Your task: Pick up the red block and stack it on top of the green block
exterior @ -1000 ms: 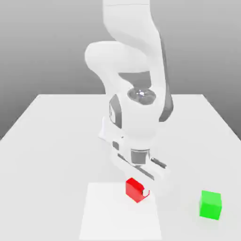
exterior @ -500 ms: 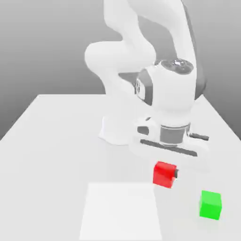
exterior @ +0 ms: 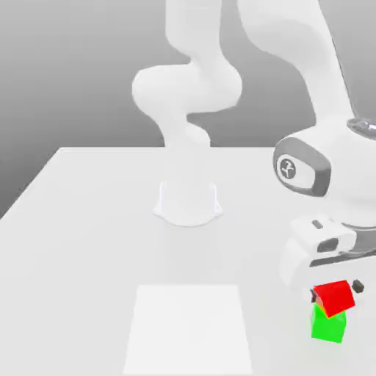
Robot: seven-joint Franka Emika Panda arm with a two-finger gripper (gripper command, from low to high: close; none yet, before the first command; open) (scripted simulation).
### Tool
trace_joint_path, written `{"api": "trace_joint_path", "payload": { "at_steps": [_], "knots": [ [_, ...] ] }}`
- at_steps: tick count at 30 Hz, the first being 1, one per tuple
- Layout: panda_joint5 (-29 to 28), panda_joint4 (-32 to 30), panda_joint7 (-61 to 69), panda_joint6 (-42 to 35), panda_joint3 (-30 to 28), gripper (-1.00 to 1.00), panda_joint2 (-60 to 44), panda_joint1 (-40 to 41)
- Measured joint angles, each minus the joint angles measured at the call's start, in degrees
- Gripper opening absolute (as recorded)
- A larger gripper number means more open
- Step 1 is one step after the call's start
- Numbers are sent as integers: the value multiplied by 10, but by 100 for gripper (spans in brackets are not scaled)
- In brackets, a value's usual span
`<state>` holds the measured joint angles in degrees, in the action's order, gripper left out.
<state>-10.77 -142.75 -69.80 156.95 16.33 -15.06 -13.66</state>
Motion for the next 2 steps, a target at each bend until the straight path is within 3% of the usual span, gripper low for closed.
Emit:
{"api": "trace_joint_path", "payload": {
  "at_steps": [2],
  "knots": [
    [-3,1,-2,3,-2,100,-4,-2]
  ]
}}
